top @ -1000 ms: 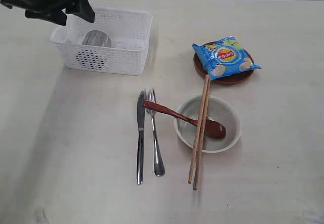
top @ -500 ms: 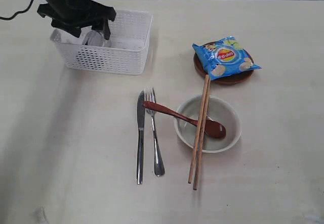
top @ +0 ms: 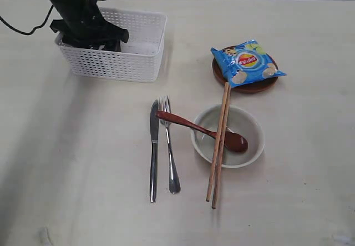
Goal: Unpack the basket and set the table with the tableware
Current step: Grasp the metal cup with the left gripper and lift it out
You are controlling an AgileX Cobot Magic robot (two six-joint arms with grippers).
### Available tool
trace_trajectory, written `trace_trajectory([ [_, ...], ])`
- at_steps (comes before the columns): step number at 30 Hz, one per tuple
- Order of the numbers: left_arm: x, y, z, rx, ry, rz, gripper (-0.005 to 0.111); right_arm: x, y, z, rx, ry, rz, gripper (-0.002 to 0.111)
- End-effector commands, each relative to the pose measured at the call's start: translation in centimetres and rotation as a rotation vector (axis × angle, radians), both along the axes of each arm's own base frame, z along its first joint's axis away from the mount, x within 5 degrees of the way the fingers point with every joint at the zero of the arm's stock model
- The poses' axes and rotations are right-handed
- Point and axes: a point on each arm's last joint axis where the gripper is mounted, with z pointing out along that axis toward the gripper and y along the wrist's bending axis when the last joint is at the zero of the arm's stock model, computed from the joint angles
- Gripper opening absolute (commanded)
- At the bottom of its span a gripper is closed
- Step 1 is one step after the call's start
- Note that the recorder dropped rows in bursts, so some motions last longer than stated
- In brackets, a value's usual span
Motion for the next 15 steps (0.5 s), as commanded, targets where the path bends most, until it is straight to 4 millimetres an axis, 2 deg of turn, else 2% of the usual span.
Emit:
trace_trajectory([
  [1,0.1,0.0,-0.1,-0.005,0.006,0.006,0.038,0.2,0.0,0.1,-0.008,-0.020,0.003,0.000],
  [4,0.1,0.0,0.6,-0.001,0.021,-0.010,0.001,0.2,0.0,0.1,-0.012,-0.023,0.006,0.000],
  [8,0.0,-0.1,2.7,-0.014,-0.001,-0.020,0.000,0.2,0.0,0.1,-0.009,-0.021,0.008,0.000],
  [15,-1.1,0.2,8.9,-0.050,-0.137,-0.020,0.000,0.0,0.2,0.1,0.017,-0.005,0.018,0.000],
])
